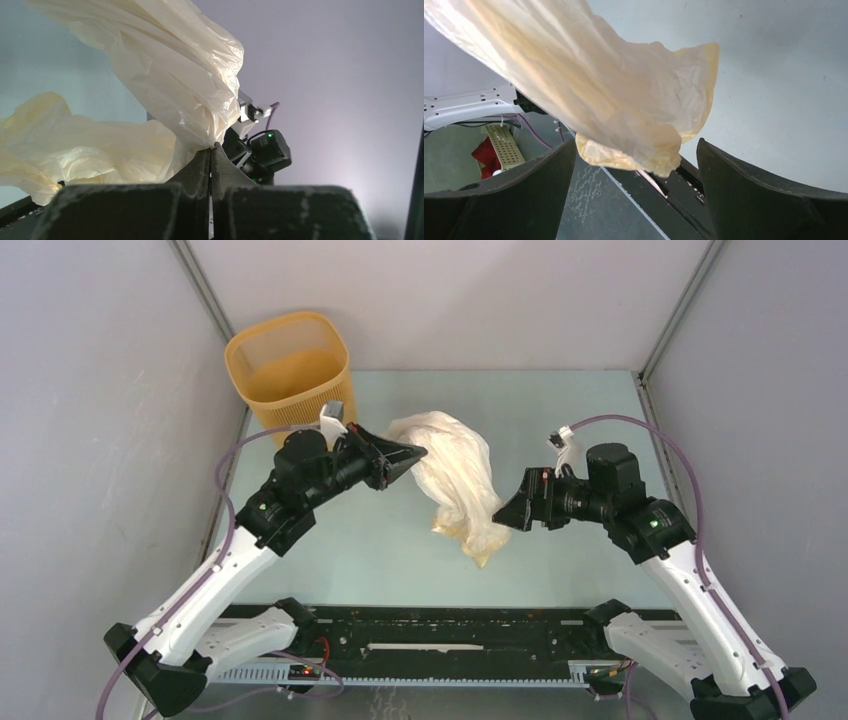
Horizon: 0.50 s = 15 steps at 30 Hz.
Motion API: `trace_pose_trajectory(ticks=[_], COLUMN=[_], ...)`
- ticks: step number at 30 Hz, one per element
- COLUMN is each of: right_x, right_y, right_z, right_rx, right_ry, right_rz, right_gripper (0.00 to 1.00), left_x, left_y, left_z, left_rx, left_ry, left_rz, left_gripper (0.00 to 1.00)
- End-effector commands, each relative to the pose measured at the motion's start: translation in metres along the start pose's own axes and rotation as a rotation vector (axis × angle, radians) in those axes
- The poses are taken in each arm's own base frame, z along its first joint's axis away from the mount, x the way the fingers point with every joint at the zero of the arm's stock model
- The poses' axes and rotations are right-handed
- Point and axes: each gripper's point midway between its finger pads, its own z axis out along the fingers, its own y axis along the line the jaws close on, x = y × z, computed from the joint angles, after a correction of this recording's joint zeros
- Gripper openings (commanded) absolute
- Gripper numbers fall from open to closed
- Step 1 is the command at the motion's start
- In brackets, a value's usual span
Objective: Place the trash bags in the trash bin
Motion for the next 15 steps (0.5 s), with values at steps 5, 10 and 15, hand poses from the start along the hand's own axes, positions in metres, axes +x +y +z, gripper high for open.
trace_pose_trajectory(ticks=[5,10,15], right_x=[-0.013,-0.020,-0.012], right_y=[0.039,0.051,0.028], right_z=[0.019,0.006,-0.005], right_rx=[-0.248,-0.338,-0.348], right_ry=[-0.023,0.004,0.099], right_rz=[0.129,0.252,0.457], right_gripper=[0.86,0.03,0.00], left_x=[-0.005,-0.039,-0.061], left_y=[-0.019,0.004,0.034], left_z=[-0.008,-0.021,-0.048], left_rx=[0.052,-0.016,-0.146], left_ry=[-0.016,-0.067,-0.049], left_rz=[-0.048,0.102,0.418], left_gripper=[0.00,0.00,0.46])
